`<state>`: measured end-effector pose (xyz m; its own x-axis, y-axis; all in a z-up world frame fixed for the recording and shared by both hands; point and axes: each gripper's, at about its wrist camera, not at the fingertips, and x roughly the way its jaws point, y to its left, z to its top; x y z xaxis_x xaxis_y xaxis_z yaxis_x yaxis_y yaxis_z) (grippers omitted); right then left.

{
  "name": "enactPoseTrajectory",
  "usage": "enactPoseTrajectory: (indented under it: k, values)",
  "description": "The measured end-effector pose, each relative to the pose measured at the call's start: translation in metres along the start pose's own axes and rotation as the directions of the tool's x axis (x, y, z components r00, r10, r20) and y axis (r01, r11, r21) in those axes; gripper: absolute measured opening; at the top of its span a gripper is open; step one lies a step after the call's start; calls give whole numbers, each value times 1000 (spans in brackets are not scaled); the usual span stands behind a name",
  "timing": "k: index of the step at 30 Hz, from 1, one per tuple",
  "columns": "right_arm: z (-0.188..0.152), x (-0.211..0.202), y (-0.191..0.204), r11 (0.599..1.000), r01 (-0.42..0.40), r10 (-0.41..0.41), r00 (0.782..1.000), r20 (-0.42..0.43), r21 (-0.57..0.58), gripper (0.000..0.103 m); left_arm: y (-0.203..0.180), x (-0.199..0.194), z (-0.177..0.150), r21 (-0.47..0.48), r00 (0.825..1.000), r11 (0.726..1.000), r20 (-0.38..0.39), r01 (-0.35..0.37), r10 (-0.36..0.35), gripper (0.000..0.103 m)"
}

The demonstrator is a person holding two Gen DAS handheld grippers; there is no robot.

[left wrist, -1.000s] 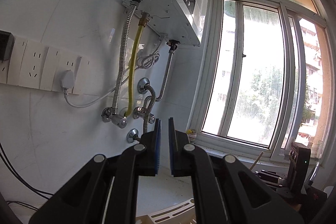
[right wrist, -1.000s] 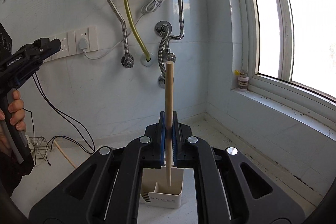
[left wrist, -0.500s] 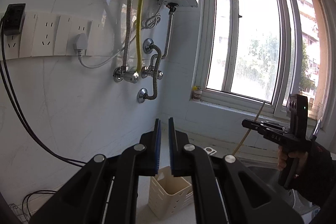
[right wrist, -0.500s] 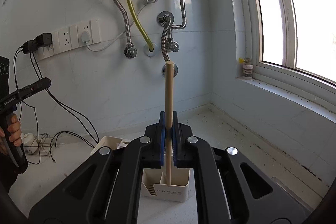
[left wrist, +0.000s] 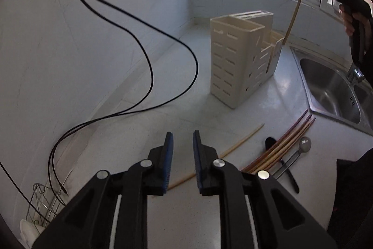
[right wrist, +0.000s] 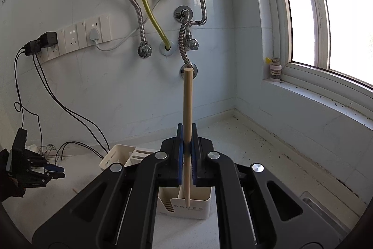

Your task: Organize utensils

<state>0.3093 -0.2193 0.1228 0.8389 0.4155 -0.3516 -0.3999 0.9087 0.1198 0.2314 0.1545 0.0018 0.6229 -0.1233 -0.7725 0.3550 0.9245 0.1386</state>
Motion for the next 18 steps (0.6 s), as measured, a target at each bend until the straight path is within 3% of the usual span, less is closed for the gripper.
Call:
enactPoseTrajectory:
  k: [2, 9, 15, 18]
  values:
    - [-1, 2, 3, 1000, -8, 8, 1000, -5, -2, 5, 7, 14, -15, 46, 998, 999, -61, -2, 5, 28]
    - [-3, 8, 11, 1000, -19, 19, 1000, -22, -17, 5, 21, 42, -40, 164, 984, 983, -171, 80, -52, 28]
    - [-5, 10, 14, 1000, -16, 16, 999, -33, -23, 5, 22, 70, -46, 302, 949, 937, -304, 176, -80, 28]
    - [-6, 10, 14, 1000, -10, 10, 999, -39, -19, 5, 22, 81, -48, 322, 932, 920, -348, 223, -104, 28]
